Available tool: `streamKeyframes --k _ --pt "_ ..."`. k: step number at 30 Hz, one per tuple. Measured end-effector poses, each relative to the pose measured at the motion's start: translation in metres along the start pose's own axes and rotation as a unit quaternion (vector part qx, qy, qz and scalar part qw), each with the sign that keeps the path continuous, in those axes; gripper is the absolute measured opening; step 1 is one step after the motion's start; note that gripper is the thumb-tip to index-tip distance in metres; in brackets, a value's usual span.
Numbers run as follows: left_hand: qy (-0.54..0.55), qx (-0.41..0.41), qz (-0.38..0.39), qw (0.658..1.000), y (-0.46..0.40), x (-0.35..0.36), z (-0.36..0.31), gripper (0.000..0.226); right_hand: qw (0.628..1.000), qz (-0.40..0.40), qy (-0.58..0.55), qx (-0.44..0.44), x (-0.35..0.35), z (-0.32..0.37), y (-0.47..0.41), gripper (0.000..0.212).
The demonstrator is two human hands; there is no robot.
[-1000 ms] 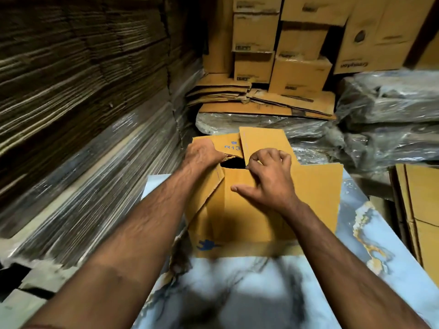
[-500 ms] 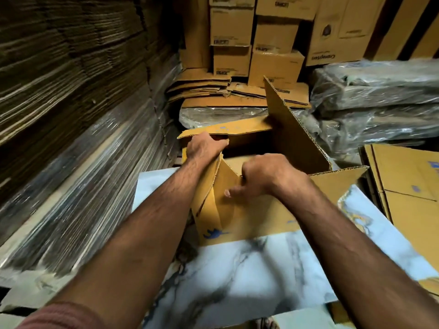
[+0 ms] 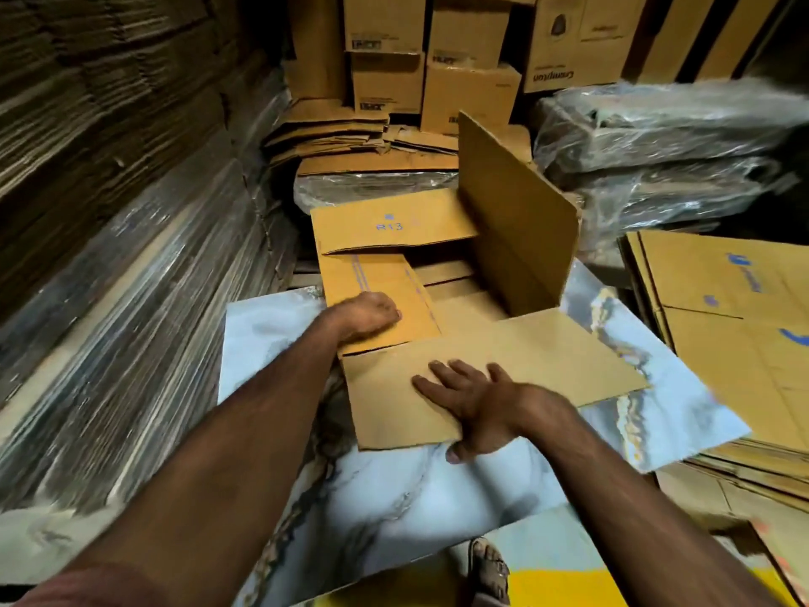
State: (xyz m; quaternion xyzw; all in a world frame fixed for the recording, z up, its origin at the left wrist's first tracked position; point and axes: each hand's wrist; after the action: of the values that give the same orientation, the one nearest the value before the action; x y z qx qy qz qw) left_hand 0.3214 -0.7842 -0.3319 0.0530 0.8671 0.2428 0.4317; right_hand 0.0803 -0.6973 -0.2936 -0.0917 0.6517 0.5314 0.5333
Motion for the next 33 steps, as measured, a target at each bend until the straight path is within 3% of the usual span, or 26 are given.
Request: streamKeyframes --k 2,5,8,10,12,18,22,24,28,33 --pt "0.010 0.018 -0.011 1.000 -0.002 0.007 0.000 0.018 1.000 0.024 -0.012 0.017 0.021 -0.001 -0.015 0.121" --pt "-0.018 0.036 -0.026 0.999 -0.006 0.015 0.000 0.030 0.998 0.027 -0.042 0.025 0.033 -0.003 -0.028 0.115" --pt "-0.025 0.039 -0.063 0.997 -0.010 0.020 0.004 0.031 0.989 -0.100 -0.099 0.046 0.024 -0.008 -0.036 0.088" --pt "-0.029 0.045 -0.076 0.996 -0.011 0.021 0.003 0.031 0.968 -0.194 -0.148 0.063 0.008 -0.017 -0.040 0.082" --pt "-0.050 0.031 -0.089 0.994 -0.011 0.021 -0.004 0.024 0.953 -0.237 -0.169 0.078 -0.013 -0.029 -0.047 0.076" --pt "-0.041 -0.016 -0.109 0.993 -0.015 0.013 -0.034 0.016 0.959 -0.182 -0.190 0.108 -0.032 -0.036 -0.072 0.065" --pt "-0.051 -0.031 -0.106 0.993 -0.021 0.005 -0.045 0.024 0.944 -0.300 -0.074 0.112 -0.033 -0.031 -0.072 0.048" --pt "-0.063 -0.047 -0.103 0.992 -0.026 0.002 -0.044 0.026 0.951 -0.286 0.003 0.121 -0.038 -0.034 -0.073 0.044" --pt "-0.104 -0.061 -0.098 0.988 -0.038 0.003 -0.038 0.038 0.966 -0.183 0.120 0.139 -0.045 -0.049 -0.079 0.049" --pt "-0.125 -0.086 -0.104 0.983 -0.070 0.006 -0.030 0.039 0.931 -0.233 0.179 0.215 -0.069 -0.060 -0.074 0.053"
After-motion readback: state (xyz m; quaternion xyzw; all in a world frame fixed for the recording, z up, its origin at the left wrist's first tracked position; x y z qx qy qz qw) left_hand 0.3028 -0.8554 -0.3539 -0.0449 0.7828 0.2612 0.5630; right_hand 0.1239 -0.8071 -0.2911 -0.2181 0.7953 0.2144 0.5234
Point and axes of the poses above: each hand's wrist, its own y-axis away from the middle knuckle, its own x-axis out of the palm, z = x × y, and after that the axes turned 7 degrees about -x, right-handed
